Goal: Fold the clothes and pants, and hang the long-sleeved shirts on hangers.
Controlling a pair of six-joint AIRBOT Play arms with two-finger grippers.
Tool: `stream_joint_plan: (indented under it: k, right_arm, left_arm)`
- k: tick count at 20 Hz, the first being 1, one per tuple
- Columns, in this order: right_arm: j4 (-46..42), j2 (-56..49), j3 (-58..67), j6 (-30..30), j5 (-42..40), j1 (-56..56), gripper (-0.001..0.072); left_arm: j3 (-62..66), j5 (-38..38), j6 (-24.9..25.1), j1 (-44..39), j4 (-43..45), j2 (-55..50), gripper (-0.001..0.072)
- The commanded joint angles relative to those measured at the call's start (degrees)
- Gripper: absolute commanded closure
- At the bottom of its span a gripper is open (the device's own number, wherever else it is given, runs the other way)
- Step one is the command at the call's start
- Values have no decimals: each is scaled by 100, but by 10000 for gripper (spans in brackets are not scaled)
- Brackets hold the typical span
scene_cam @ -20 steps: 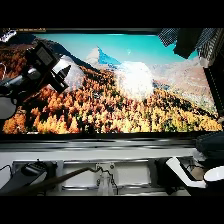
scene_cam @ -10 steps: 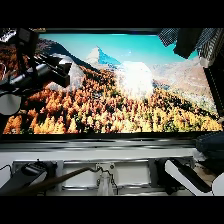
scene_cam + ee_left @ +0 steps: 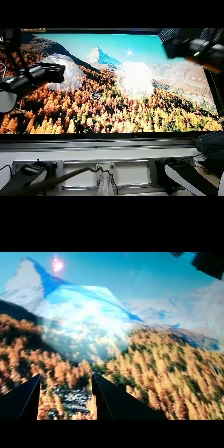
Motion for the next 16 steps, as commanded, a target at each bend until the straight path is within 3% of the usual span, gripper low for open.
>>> stream_joint_plan:
  k: [1,6,16]
  right_arm:
    - [-7,122,-960,-142,-363,448,143]
    - [-11,120,-1683,-142,-520,452,142]
    - [-9,120,-1698,-149,-417,452,140]
  left_arm:
    - [-2,-420,-116,518,-125,-2,384]
    - [-2,-560,-98,540,-122,-7,384]
    - [-2,-551,-98,538,-127,-7,384]
